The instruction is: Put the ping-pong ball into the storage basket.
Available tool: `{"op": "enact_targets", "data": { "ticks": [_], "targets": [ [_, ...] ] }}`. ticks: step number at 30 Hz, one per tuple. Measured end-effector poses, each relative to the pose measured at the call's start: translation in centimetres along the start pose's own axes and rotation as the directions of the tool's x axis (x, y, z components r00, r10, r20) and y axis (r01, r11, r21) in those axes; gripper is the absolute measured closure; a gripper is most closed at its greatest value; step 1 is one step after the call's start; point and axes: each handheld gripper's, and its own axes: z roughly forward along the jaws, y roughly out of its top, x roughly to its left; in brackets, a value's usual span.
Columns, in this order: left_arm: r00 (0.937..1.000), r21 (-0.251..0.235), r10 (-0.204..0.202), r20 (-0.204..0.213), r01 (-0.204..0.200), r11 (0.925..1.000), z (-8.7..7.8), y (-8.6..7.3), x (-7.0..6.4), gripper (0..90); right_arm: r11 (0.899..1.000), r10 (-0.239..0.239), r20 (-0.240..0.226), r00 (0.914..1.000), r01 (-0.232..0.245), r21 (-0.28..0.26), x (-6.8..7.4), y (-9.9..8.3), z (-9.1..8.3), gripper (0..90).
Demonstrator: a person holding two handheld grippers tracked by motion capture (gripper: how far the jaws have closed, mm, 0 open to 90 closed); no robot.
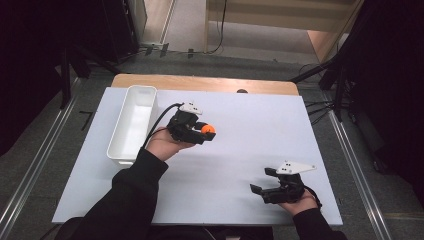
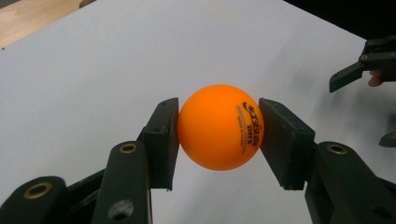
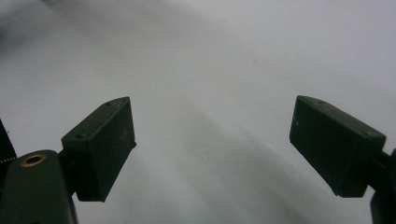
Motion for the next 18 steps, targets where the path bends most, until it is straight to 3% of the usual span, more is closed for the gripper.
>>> {"op": "enact_targets", "data": {
  "ticks": [13, 17, 18],
  "targets": [
    [0.9994, -0.002, -0.030, -0.016, 0.030, 0.9996, -1.3, 0.0, 0.9, 50.7, 1.000, 0.001, -0.003, 1.0000, -0.001, 0.000, 0.0, 0.0, 0.0, 12.7],
    [0.9979, 0.006, -0.012, -0.063, 0.012, 0.9999, -1.7, 0.0, 1.1, 50.7, 1.000, 0.013, -0.001, 0.9999, -0.013, 0.001, 0.0, 0.0, -0.1, 12.7],
    [0.9985, 0.004, -0.013, -0.053, 0.013, 0.9999, -1.8, 0.0, 1.2, 50.7, 1.000, 0.013, -0.001, 0.9999, -0.013, 0.002, 0.0, -0.1, -0.1, 12.7]
  ]
}}
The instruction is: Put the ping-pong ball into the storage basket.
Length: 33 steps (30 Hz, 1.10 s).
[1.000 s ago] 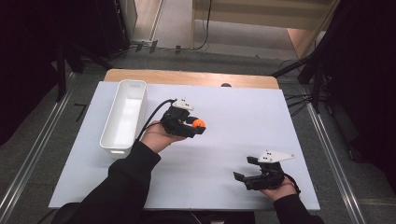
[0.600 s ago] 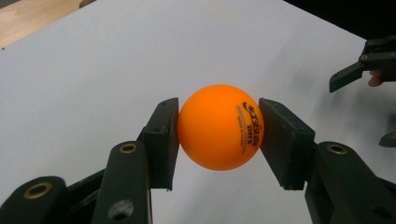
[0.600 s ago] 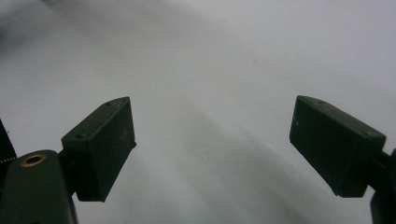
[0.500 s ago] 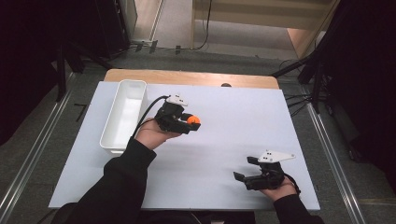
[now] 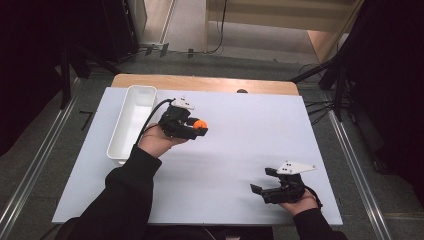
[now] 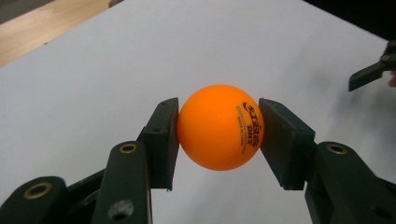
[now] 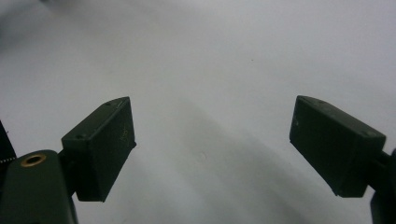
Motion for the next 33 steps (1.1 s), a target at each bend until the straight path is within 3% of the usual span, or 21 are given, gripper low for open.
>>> {"op": "enact_targets", "data": {
  "ticks": [8, 33],
  "targets": [
    [0.9996, -0.015, -0.029, -0.005, 0.029, 0.9995, -0.7, 0.0, 0.7, 50.7, 1.000, -0.004, 0.000, 1.0000, 0.004, -0.001, 0.0, 0.0, 0.0, 12.7],
    [0.9971, -0.013, -0.061, -0.047, 0.060, 0.9981, -2.1, -0.3, 2.5, 50.7, 1.000, -0.009, -0.001, 1.0000, 0.009, -0.002, 0.1, 0.0, 0.0, 12.7]
  ]
}}
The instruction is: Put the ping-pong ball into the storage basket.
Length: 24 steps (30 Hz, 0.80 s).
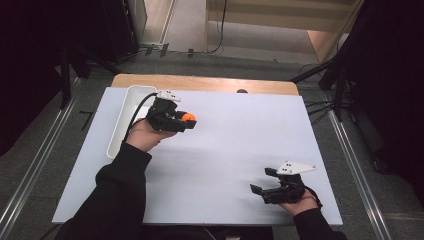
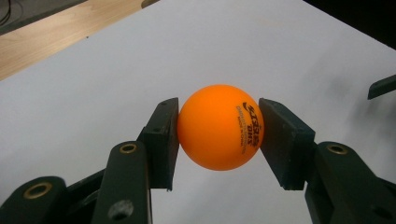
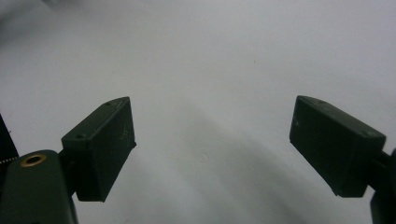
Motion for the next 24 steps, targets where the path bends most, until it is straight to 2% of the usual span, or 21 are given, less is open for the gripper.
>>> {"op": "enact_targets", "data": {
  "ticks": [24],
  "targets": [
    [0.9974, -0.025, -0.048, -0.054, 0.047, 0.9986, -1.7, -0.2, 1.9, 50.7, 1.000, -0.007, 0.000, 1.0000, 0.007, 0.002, -0.1, 0.0, 0.1, 12.7]
  ]
}}
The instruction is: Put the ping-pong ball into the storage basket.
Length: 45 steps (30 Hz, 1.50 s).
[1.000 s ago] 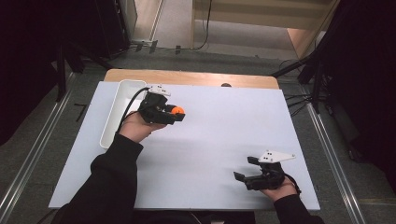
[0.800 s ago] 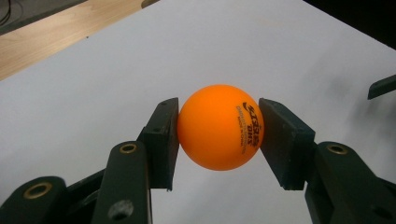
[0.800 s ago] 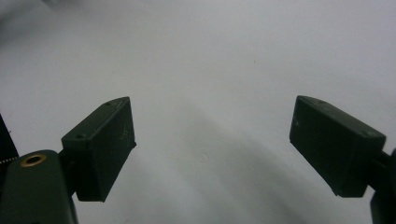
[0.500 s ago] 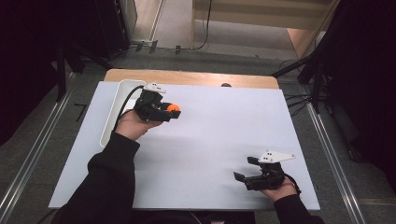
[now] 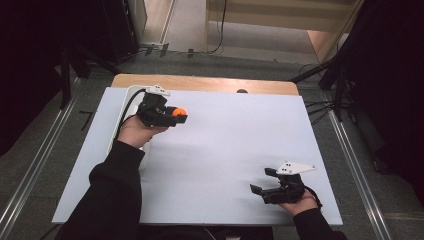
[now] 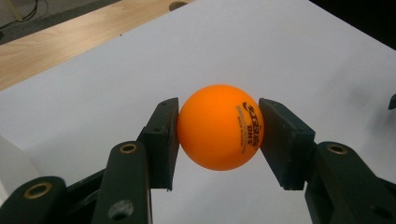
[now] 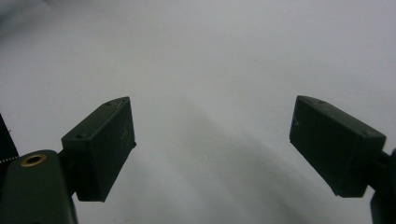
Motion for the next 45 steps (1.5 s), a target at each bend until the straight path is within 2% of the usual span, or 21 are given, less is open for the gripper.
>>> {"op": "enact_targets", "data": {
  "ticks": [12, 19, 30, 39, 45],
  "targets": [
    [0.9991, -0.013, -0.019, -0.037, 0.018, 0.9997, -0.9, -0.1, 1.1, 50.7, 1.000, 0.003, -0.002, 1.0000, -0.003, -0.002, 0.0, 0.0, 0.0, 12.7],
    [0.9964, -0.019, -0.029, -0.079, 0.028, 0.9994, -1.5, -0.2, 1.9, 50.7, 1.000, 0.002, -0.002, 1.0000, -0.002, 0.000, 0.0, 0.0, 0.0, 12.7],
    [0.9923, -0.031, -0.066, -0.105, 0.063, 0.9975, -2.2, -0.5, 3.0, 50.7, 1.000, 0.001, 0.000, 1.0000, -0.001, 0.000, 0.0, 0.0, 0.1, 12.7],
    [0.9851, -0.046, -0.097, -0.142, 0.091, 0.9948, -2.7, -0.7, 3.9, 50.7, 1.000, 0.001, 0.001, 1.0000, -0.001, 0.002, 0.0, 0.0, 0.1, 12.7],
    [0.9763, -0.061, -0.121, -0.179, 0.112, 0.9918, -2.9, -1.0, 4.5, 50.7, 1.000, 0.001, -0.002, 1.0000, -0.001, 0.003, 0.0, 0.0, 0.1, 12.7]
  ]
}}
